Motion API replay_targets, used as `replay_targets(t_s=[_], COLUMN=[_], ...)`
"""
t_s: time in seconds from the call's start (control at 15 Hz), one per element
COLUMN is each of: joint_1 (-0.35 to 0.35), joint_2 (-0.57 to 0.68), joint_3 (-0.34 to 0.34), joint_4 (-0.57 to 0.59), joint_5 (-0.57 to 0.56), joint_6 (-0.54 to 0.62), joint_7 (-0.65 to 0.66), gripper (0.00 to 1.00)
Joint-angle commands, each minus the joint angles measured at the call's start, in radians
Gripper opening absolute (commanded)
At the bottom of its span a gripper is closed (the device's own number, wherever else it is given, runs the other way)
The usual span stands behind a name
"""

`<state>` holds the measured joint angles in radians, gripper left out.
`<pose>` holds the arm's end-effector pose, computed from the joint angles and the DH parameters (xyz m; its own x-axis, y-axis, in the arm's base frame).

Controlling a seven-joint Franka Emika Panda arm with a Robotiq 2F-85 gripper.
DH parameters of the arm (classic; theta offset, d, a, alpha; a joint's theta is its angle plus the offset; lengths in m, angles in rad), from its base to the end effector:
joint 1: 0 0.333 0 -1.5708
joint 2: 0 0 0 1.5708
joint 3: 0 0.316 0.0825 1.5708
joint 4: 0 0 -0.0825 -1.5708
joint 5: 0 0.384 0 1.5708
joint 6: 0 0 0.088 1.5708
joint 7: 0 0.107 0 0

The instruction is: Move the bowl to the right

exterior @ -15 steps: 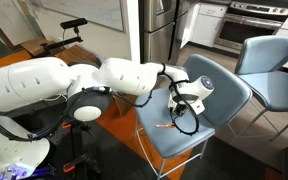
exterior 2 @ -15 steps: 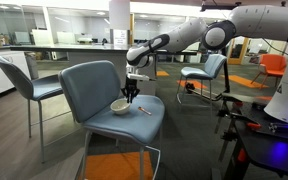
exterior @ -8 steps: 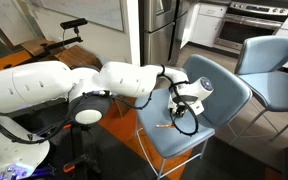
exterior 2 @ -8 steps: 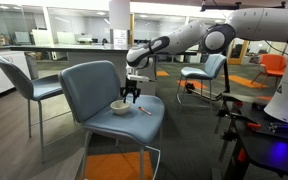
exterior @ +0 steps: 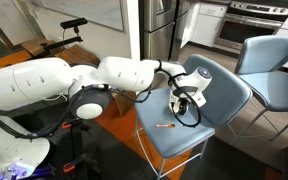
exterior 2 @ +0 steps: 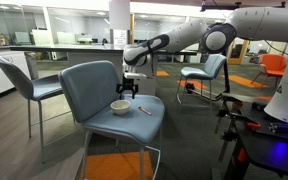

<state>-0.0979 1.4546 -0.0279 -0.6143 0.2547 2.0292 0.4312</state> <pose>0.7815 -0.0723 0.0677 0.7955 -0.5928 -0.1259 -0.6060 -0.7800 -0.1561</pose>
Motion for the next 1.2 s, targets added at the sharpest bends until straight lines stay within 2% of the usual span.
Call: replay_targets(t_s=[0.0,0.27,0.6,0.87,1.13], joint_1=[0.060,0.109,0.138,0.147,0.162], joint_2=[-0.056,-0.136,-0.220,-0.301,-0.408], joint_3=[-0.069,-0.100,-0.110,-0.109,-0.112], joint_4=[-0.043,-0.078,-0.148,-0.268,-0.436], joint_5=[-0.069,-0.114,-0.158,-0.163,-0.175], joint_6=[0.023,-0.021,-0.035,0.001,0.062], joint_7=[0.033,-0.013,-0.073,-0.096,-0.124], gripper=[1.00,1.00,1.00,1.00,1.00])
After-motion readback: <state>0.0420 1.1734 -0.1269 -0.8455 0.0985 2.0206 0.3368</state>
